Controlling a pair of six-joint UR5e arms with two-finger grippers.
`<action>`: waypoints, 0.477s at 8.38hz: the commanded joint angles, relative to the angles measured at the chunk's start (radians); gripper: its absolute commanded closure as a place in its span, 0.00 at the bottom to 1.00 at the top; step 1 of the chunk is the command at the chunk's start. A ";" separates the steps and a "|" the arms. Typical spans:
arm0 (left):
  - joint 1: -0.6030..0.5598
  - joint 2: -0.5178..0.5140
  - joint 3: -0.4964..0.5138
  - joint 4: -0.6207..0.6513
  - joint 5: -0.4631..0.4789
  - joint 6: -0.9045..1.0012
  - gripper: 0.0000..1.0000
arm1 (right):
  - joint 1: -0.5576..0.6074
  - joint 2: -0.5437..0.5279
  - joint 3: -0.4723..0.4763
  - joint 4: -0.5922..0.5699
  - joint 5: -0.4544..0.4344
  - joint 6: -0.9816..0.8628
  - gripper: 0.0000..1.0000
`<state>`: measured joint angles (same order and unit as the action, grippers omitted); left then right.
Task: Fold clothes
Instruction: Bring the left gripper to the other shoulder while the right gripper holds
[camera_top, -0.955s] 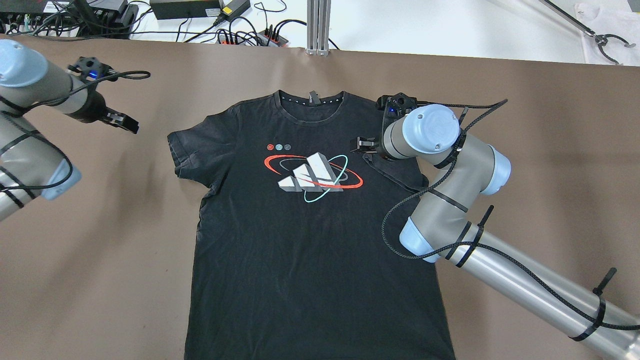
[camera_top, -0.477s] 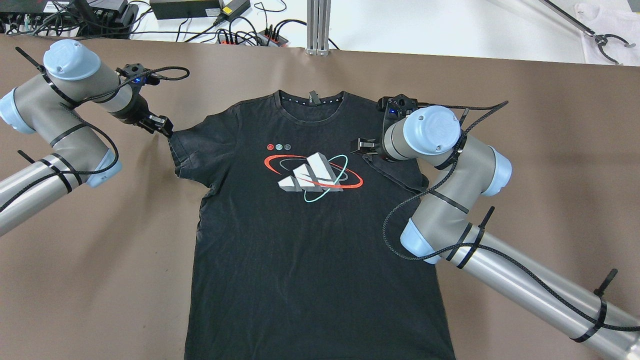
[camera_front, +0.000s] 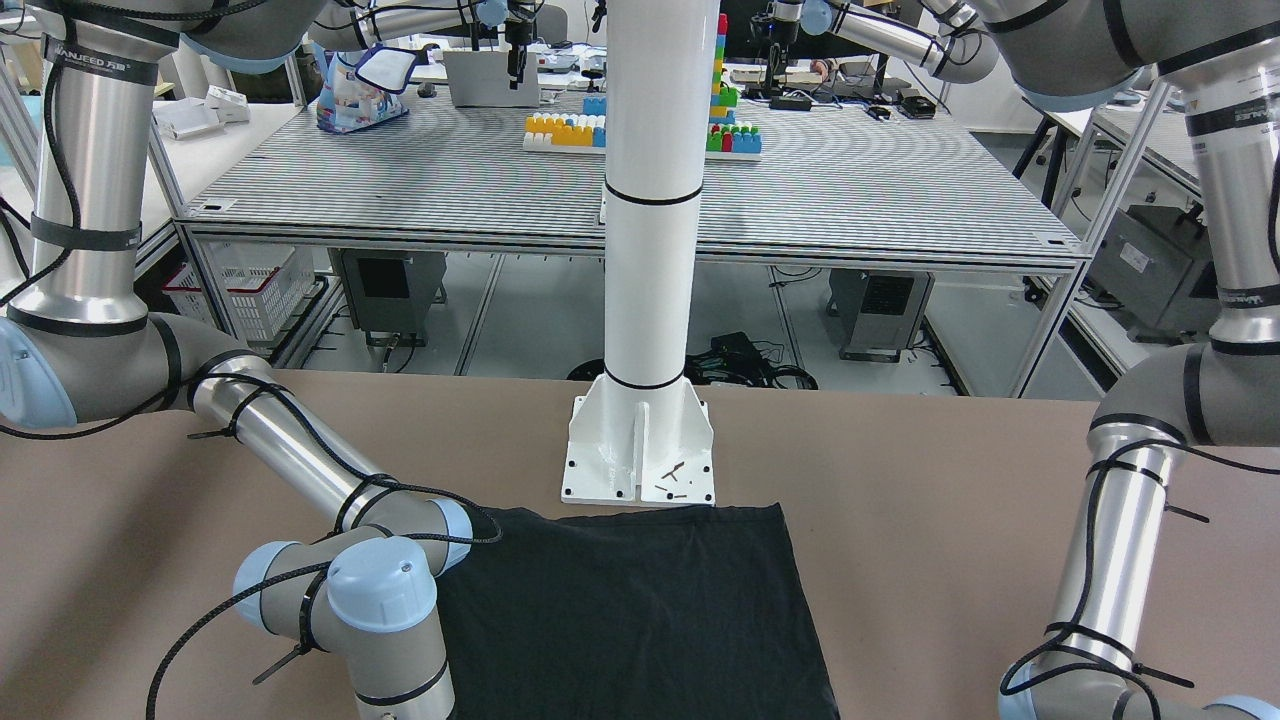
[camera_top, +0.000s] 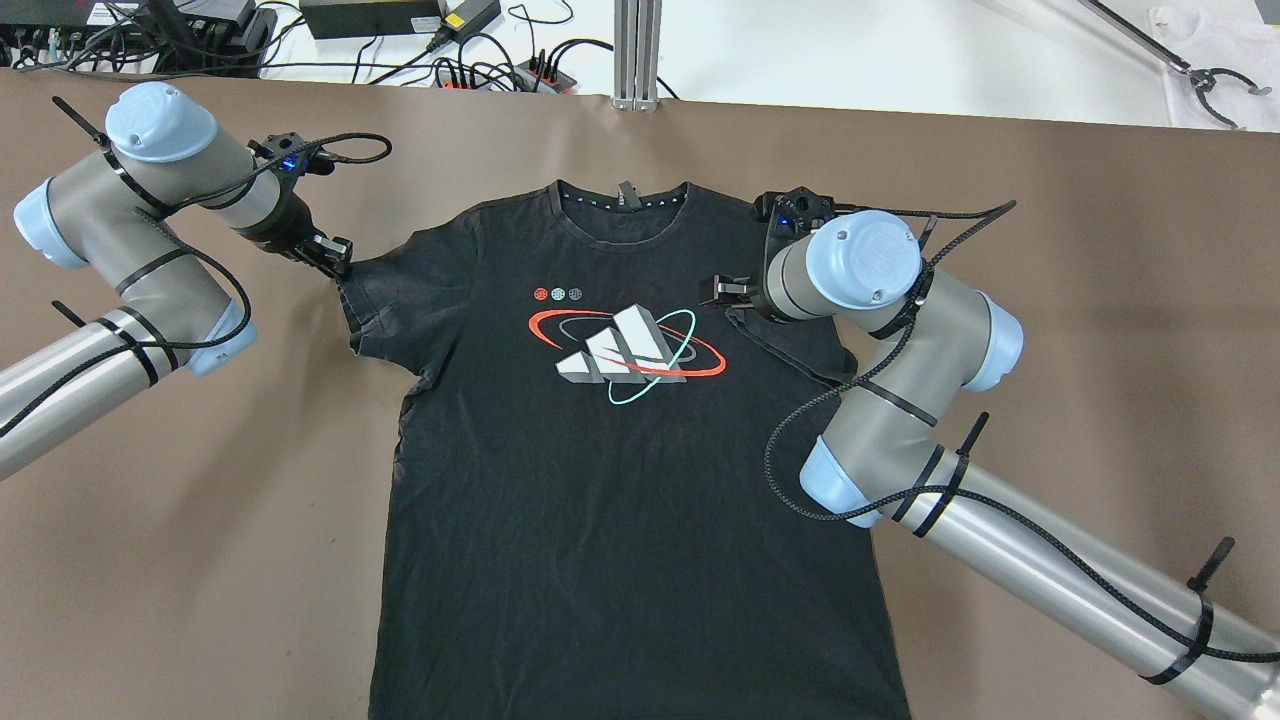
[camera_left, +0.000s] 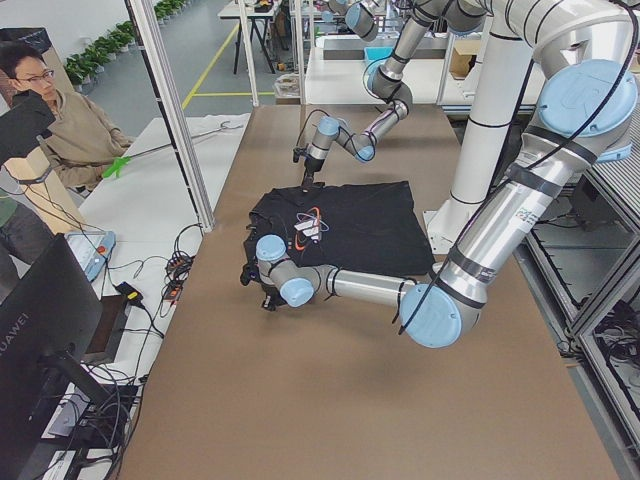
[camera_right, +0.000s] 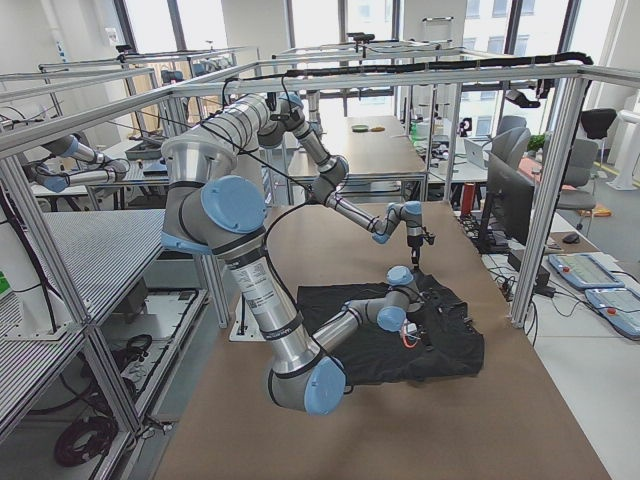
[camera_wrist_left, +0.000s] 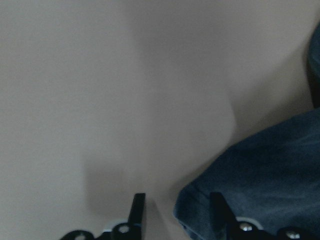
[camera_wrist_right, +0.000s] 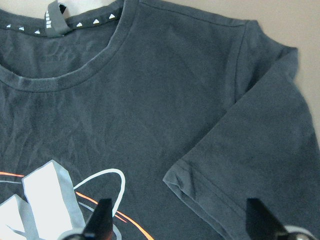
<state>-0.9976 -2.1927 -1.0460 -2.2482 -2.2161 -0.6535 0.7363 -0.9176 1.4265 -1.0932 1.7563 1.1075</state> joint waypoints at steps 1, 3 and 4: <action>0.001 0.004 0.001 -0.013 -0.002 -0.003 0.90 | 0.000 -0.001 0.002 0.006 -0.001 0.000 0.06; -0.006 -0.005 -0.011 -0.016 -0.040 -0.011 1.00 | 0.000 -0.001 0.003 0.006 -0.001 0.000 0.06; -0.036 0.010 -0.069 -0.013 -0.103 -0.012 1.00 | 0.000 -0.003 0.003 0.006 -0.001 -0.002 0.06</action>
<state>-1.0010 -2.1925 -1.0535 -2.2624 -2.2385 -0.6608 0.7363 -0.9188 1.4290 -1.0879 1.7550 1.1075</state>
